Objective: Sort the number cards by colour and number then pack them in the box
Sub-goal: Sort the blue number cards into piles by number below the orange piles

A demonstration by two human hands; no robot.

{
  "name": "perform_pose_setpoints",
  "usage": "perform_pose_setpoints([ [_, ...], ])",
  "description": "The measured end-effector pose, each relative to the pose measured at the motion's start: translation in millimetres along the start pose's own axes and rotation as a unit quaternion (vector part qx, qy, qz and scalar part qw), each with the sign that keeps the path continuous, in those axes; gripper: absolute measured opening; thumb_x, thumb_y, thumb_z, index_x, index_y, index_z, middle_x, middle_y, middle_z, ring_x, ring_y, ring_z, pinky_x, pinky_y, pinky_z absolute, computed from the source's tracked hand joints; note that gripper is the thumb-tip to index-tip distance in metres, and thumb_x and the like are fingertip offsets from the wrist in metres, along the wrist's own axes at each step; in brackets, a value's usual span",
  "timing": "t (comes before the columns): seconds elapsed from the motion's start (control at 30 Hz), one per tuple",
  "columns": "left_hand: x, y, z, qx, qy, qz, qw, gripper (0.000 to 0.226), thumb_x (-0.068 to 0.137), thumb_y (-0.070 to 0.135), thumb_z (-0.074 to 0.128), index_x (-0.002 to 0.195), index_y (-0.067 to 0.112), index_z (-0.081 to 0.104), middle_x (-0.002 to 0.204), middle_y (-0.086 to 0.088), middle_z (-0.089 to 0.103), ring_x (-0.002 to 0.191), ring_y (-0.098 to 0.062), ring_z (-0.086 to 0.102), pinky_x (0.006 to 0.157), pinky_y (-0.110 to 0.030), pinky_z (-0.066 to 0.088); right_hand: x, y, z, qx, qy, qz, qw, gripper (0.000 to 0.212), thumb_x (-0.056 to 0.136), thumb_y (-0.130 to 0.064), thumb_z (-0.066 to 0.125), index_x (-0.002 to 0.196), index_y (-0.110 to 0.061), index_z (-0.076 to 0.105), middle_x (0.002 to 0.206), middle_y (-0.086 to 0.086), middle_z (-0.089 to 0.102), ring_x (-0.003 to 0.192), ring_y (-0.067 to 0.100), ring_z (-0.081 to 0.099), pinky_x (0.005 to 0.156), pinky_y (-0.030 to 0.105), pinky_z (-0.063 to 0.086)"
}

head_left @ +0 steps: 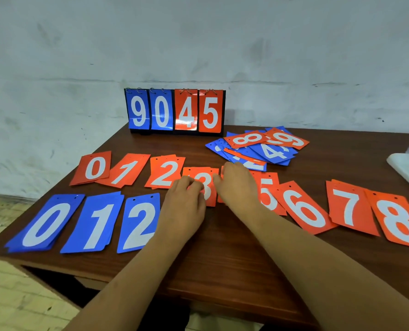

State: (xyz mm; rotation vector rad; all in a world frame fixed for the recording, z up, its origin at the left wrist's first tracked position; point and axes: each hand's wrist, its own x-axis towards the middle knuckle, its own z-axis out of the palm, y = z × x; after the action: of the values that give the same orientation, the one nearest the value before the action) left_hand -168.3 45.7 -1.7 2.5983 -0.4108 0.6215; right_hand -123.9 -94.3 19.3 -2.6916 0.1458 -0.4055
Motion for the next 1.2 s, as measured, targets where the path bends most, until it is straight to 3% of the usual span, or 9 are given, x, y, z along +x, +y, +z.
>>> perform_pose_setpoints([
  [0.1,24,4,-9,-0.037,0.002,0.002,0.999,0.019,0.092,0.017,0.057,0.109,0.013,0.065,0.113,-0.003,0.056,0.107,-0.02,0.052,0.087,-0.031,0.047,15,23,-20,0.036,0.012,-0.022,0.999,0.029,0.095,-0.034,0.052,0.105,-0.009,0.062,0.103,0.008,0.061,0.098,0.022,0.057,0.08,0.036,0.049],
  [0.37,159,13,35,-0.033,-0.103,-0.05,0.993,0.017,0.089,0.016,0.061,0.105,0.01,0.062,0.11,-0.009,0.057,0.098,-0.02,0.055,0.079,-0.025,0.041,58,91,-47,0.032,-0.005,-0.03,0.999,0.034,0.094,-0.026,0.057,0.12,-0.005,0.058,0.123,0.012,0.056,0.113,0.024,0.051,0.092,0.031,0.04],
  [0.5,203,-1,76,0.0,-0.173,-0.126,0.977,0.043,0.087,0.035,0.066,0.117,0.007,0.053,0.122,-0.015,0.053,0.11,-0.029,0.053,0.09,-0.038,0.048,75,110,-43,0.021,-0.021,-0.025,0.999,0.036,0.095,-0.027,0.058,0.125,-0.009,0.054,0.129,0.008,0.052,0.117,0.021,0.05,0.095,0.029,0.04],
  [0.6,212,-11,96,0.051,-0.212,-0.164,0.962,0.061,0.082,0.046,0.07,0.125,0.008,0.048,0.131,-0.019,0.047,0.123,-0.035,0.044,0.099,-0.043,0.042,92,121,-38,-0.002,-0.02,-0.024,1.0,0.04,0.094,-0.03,0.058,0.129,-0.011,0.052,0.134,0.008,0.049,0.12,0.022,0.049,0.097,0.032,0.042],
  [0.73,211,-19,101,-0.048,-0.16,-0.191,0.967,0.043,0.084,0.024,0.073,0.119,0.01,0.052,0.12,-0.014,0.052,0.114,-0.028,0.05,0.088,-0.035,0.045,117,130,-26,-0.047,-0.077,-0.024,0.996,0.054,0.092,-0.039,0.061,0.135,-0.009,0.048,0.137,0.01,0.049,0.123,0.025,0.049,0.1,0.037,0.043],
  [0.83,209,-22,89,-0.166,-0.091,-0.211,0.959,0.022,0.088,0.003,0.06,0.11,0.007,0.064,0.103,-0.011,0.063,0.096,-0.023,0.059,0.077,-0.032,0.047,125,127,-20,-0.112,-0.099,-0.036,0.988,0.042,0.094,-0.041,0.056,0.123,-0.01,0.056,0.121,0.009,0.06,0.109,0.024,0.056,0.091,0.034,0.048],
  [0.97,208,-19,60,-0.301,-0.014,-0.247,0.921,0.014,0.094,0.017,0.054,0.083,0.01,0.061,0.081,-0.01,0.063,0.077,-0.022,0.059,0.067,-0.033,0.048,122,116,-15,-0.139,-0.079,-0.059,0.985,0.026,0.1,-0.026,0.045,0.114,-0.011,0.061,0.107,0.008,0.065,0.097,0.023,0.06,0.084,0.035,0.049],
  [1.07,203,-17,39,-0.338,0.03,-0.258,0.905,0.025,0.095,0.023,0.05,0.072,0.017,0.047,0.069,-0.007,0.051,0.064,-0.02,0.052,0.058,-0.031,0.042,115,109,-21,-0.152,-0.033,-0.053,0.986,0.021,0.099,-0.018,0.046,0.111,-0.008,0.06,0.104,0.01,0.065,0.094,0.026,0.061,0.082,0.037,0.05],
  [1.2,188,-12,7,-0.361,0.069,-0.257,0.894,0.01,0.098,0.026,0.045,0.092,0.02,0.05,0.08,-0.009,0.056,0.068,-0.023,0.056,0.058,-0.034,0.046,101,101,-41,-0.156,0.15,-0.103,0.971,0.008,0.089,-0.004,0.056,0.086,-0.003,0.064,0.079,0.016,0.065,0.071,0.034,0.062,0.065,0.04,0.048],
])
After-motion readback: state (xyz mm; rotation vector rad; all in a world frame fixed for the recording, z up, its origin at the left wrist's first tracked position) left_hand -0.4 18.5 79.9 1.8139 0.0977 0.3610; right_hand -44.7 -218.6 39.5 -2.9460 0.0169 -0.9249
